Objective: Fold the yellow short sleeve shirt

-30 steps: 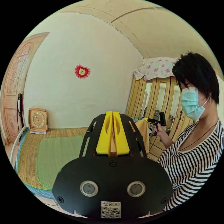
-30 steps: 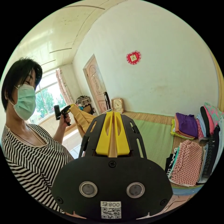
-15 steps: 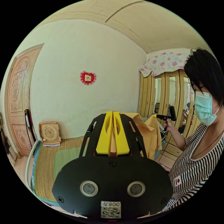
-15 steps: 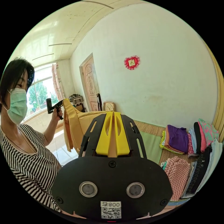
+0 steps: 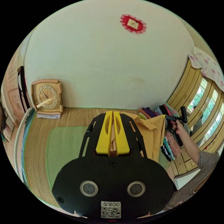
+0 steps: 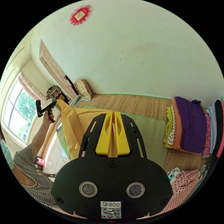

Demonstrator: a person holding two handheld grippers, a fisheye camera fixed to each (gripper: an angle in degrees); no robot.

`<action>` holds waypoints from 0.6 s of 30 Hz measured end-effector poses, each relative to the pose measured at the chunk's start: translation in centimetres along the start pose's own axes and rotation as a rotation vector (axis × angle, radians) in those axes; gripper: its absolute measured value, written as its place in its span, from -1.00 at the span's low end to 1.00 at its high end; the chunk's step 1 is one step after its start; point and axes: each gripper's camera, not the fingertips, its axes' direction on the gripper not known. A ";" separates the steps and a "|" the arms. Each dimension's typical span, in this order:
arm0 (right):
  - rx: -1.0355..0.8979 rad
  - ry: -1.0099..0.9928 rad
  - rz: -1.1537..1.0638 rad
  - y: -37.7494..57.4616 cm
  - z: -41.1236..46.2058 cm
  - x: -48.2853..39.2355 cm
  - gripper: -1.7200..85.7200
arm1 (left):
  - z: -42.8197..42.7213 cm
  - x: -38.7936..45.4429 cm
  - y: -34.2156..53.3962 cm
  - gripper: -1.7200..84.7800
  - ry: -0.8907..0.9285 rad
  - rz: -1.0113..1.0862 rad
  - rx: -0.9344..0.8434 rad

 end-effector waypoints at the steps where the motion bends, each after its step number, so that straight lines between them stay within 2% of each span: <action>1: -0.035 -0.009 0.040 -2.0 2.7 2.0 -0.94 | 1.8 -1.2 -0.5 -0.93 0.010 -0.019 -0.025; 6: -0.253 0.121 0.202 -6.3 11.7 7.9 -0.94 | 12.9 -9.8 -1.6 -0.85 -0.025 -0.224 -0.234; 9: -0.316 0.123 0.248 -6.2 13.3 9.5 -0.94 | 13.7 -12.5 0.0 -0.81 -0.023 -0.239 -0.317; 12: -0.273 0.122 0.279 -5.2 11.6 10.1 -0.94 | 11.7 -14.8 2.4 -0.76 -0.037 -0.227 -0.367; 15: -0.219 0.138 0.270 -3.4 9.1 9.7 -0.91 | 10.3 -15.8 5.5 -0.69 0.026 -0.199 -0.440; 18: -0.214 0.169 0.290 -0.6 7.6 9.4 -0.85 | 10.2 -14.8 8.5 -0.67 -0.033 -0.111 -0.544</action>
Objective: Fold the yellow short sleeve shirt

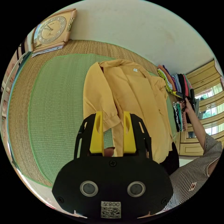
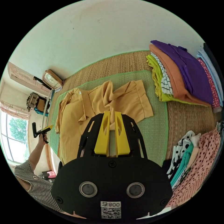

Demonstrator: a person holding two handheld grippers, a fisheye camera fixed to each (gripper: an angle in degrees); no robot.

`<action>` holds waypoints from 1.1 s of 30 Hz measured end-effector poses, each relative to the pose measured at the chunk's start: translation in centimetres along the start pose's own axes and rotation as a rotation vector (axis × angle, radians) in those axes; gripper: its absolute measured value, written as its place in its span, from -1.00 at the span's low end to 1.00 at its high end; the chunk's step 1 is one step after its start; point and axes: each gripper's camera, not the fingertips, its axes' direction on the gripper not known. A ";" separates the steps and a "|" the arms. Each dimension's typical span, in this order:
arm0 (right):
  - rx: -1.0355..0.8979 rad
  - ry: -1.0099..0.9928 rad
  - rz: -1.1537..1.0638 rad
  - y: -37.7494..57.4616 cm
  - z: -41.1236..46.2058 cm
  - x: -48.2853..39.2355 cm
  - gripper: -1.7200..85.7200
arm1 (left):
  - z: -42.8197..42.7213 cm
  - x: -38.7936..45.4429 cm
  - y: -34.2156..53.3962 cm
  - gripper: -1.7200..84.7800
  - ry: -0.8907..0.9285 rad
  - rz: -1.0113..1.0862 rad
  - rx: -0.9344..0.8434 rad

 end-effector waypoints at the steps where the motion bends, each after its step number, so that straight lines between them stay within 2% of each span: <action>1: -0.017 0.026 0.023 0.8 0.0 0.5 -0.83 | 0.4 0.2 0.2 -0.66 -0.011 0.012 -0.019; 5: -0.036 0.037 0.101 1.1 -0.3 2.1 -0.79 | 2.4 0.4 -0.4 -0.69 -0.091 0.074 -0.110; 9: -0.024 0.056 0.153 -0.9 -0.8 2.9 -0.78 | 3.1 -1.2 -2.5 -0.90 -0.277 0.055 -0.177; 11: -0.016 0.062 0.155 -2.1 -0.9 3.0 -0.78 | 2.2 -2.2 -3.5 -0.93 -0.298 0.057 -0.181; 14: -0.016 0.087 0.170 -4.3 -0.5 3.6 -0.77 | -1.8 -5.1 -5.4 -0.94 -0.337 0.015 -0.102; 17: -0.009 0.106 0.189 -6.6 0.0 4.1 -0.77 | -8.2 -11.0 -6.6 -0.93 -0.374 -0.178 0.061; 21: -0.006 0.175 0.176 -9.7 0.8 3.7 -0.77 | -14.4 -19.9 -5.6 -0.89 -0.283 -0.496 0.243; 23: -0.020 0.218 0.166 -10.9 1.4 3.3 -0.77 | -14.8 -21.9 -4.7 -0.84 -0.243 -0.563 0.294; 28: -0.076 0.323 0.156 -12.8 3.1 2.4 -0.93 | -11.5 -22.9 -3.3 -0.80 -0.155 -0.536 0.284; 31: -0.113 0.331 0.103 -12.9 2.7 2.0 -0.96 | -9.0 -21.9 -3.4 -0.81 -0.082 -0.460 0.247; 33: -0.100 0.411 0.109 -12.3 1.7 2.3 -0.96 | -7.6 -20.8 -3.8 -0.81 -0.016 -0.392 0.234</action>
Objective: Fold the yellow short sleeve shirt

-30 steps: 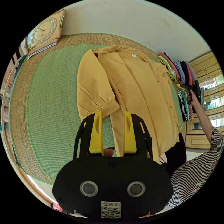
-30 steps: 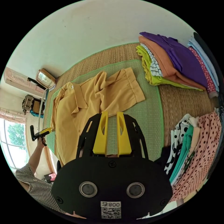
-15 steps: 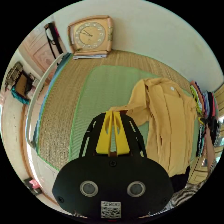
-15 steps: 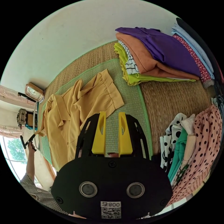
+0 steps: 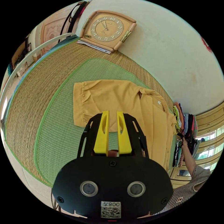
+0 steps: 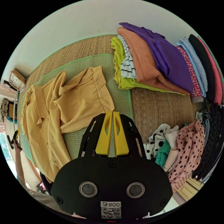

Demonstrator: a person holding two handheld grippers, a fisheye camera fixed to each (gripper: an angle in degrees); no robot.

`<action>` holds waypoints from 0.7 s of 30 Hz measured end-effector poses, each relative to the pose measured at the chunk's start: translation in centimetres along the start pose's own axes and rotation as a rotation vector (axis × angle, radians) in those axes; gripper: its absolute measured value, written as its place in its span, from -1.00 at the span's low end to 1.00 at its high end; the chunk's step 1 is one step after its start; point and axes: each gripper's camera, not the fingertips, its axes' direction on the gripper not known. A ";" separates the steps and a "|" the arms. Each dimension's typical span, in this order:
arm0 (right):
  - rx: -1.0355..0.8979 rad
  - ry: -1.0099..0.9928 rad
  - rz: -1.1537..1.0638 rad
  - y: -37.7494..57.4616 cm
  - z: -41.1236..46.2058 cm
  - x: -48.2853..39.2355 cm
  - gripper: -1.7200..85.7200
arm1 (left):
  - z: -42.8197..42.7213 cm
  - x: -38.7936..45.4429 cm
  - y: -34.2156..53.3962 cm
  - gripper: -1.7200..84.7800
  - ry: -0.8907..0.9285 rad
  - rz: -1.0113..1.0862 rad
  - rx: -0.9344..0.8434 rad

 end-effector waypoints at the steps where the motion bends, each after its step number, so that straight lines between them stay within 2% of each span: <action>1: 0.023 0.010 0.025 0.7 -0.7 1.0 -0.97 | 0.3 0.3 0.0 -0.82 0.019 0.015 -0.005; 4: 0.070 -0.021 0.084 2.5 -1.9 3.5 -0.97 | 1.5 1.8 -0.3 -0.82 0.059 0.097 -0.021; 8: 0.094 -0.112 0.176 4.2 -1.7 5.5 -0.97 | 3.7 2.9 -1.0 -0.81 -0.001 0.182 -0.088; 12: 0.214 -0.213 0.256 6.4 -2.6 5.8 -0.96 | 4.9 2.3 -1.1 -0.81 -0.075 0.193 -0.101; 16: 0.300 -0.348 0.051 4.9 -3.4 1.0 -0.96 | 5.7 0.7 -1.1 -0.82 -0.087 0.159 -0.091; 21: 0.227 -0.311 -0.126 -1.4 -0.6 -7.0 -0.96 | 7.7 -1.3 -1.2 -0.87 -0.100 0.120 -0.108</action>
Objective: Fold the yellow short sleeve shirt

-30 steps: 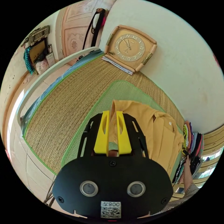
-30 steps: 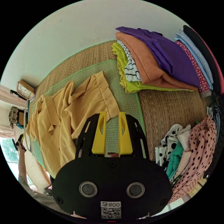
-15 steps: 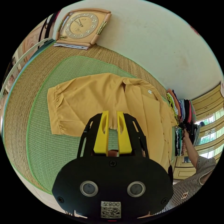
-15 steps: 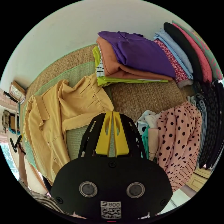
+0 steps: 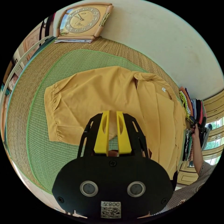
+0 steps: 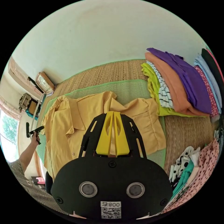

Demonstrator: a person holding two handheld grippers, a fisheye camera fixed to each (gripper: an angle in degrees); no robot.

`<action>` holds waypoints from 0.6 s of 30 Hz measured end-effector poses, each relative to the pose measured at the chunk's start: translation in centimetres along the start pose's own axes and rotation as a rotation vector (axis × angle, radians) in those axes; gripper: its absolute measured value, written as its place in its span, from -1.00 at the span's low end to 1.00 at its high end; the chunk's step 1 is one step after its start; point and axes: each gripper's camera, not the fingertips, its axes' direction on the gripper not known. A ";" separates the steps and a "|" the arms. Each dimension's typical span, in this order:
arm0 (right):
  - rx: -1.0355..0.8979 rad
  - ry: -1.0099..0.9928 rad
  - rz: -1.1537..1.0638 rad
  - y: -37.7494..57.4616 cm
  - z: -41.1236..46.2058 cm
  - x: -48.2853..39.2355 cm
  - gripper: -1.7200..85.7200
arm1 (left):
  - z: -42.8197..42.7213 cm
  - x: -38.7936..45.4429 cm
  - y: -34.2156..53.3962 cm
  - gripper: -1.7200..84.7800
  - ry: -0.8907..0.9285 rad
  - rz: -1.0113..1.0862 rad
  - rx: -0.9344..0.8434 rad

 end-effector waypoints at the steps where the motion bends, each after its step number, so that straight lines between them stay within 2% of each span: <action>1: -0.051 0.010 -0.013 -1.3 2.2 -0.6 -0.96 | 0.3 -0.2 0.0 -0.88 -0.007 -0.004 -0.003; 4: -0.136 0.092 0.031 -3.3 6.3 0.0 -0.96 | 1.2 -0.9 -0.2 -0.92 -0.031 -0.006 0.003; 8: -0.061 0.074 0.152 -4.4 6.2 3.1 -0.96 | 1.8 -2.2 -1.2 -0.94 -0.115 0.010 0.016; 10: -0.083 0.113 0.185 -5.1 6.2 4.9 -0.96 | 2.1 -3.2 -1.8 -0.95 -0.129 0.012 0.010; 14: -0.100 0.151 0.187 -5.5 6.3 6.1 -0.96 | 2.2 -5.5 -2.3 -0.95 -0.236 -0.095 0.033; 18: -0.063 0.120 0.161 -4.3 5.8 5.4 -0.96 | 1.8 -5.6 -0.2 -0.93 -0.127 -0.055 0.076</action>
